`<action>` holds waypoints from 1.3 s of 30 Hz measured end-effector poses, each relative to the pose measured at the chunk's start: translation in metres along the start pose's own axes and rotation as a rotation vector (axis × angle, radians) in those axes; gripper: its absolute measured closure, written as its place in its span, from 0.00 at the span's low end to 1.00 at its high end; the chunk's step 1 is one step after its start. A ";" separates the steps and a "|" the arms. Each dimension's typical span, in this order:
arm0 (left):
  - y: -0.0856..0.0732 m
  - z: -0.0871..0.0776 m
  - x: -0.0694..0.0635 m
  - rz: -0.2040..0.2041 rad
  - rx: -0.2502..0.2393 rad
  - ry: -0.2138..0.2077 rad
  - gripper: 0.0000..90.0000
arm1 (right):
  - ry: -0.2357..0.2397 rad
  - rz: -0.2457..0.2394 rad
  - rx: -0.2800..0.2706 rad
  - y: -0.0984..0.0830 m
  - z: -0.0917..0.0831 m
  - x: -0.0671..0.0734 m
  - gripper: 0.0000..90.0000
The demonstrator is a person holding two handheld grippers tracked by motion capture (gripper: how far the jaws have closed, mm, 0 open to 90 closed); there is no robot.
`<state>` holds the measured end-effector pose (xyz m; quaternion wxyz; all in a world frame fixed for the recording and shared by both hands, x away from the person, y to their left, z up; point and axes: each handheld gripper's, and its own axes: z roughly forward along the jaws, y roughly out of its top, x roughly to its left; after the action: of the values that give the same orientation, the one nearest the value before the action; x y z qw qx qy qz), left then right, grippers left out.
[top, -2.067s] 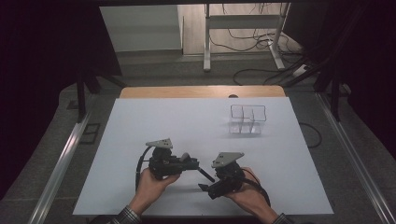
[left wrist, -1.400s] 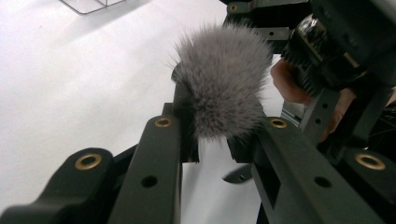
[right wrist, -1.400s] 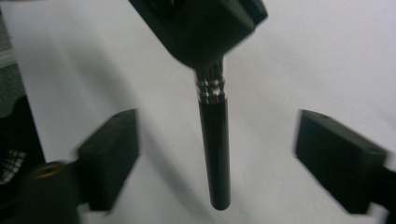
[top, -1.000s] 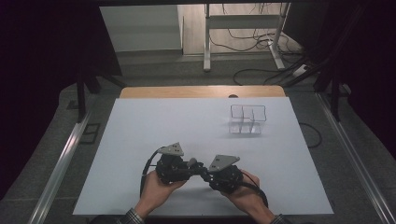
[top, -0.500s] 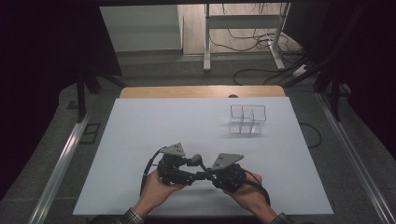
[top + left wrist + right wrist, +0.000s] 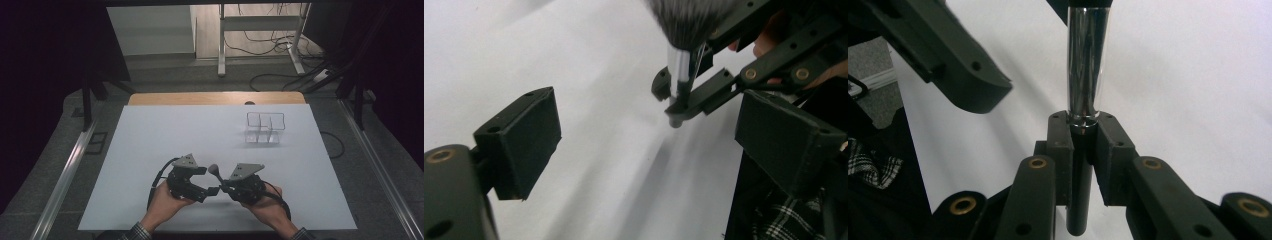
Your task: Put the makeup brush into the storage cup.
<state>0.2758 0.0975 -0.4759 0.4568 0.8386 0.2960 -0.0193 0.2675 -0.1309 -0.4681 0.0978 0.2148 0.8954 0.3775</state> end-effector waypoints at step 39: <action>-0.017 -0.013 0.010 0.066 0.049 0.155 0.00 | -0.020 0.044 -0.040 -0.009 -0.017 -0.019 0.87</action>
<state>0.2725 0.1198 -0.4838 0.4122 0.8579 0.3022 0.0532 0.2761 -0.1557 -0.4624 0.1027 0.2364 0.8818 0.3951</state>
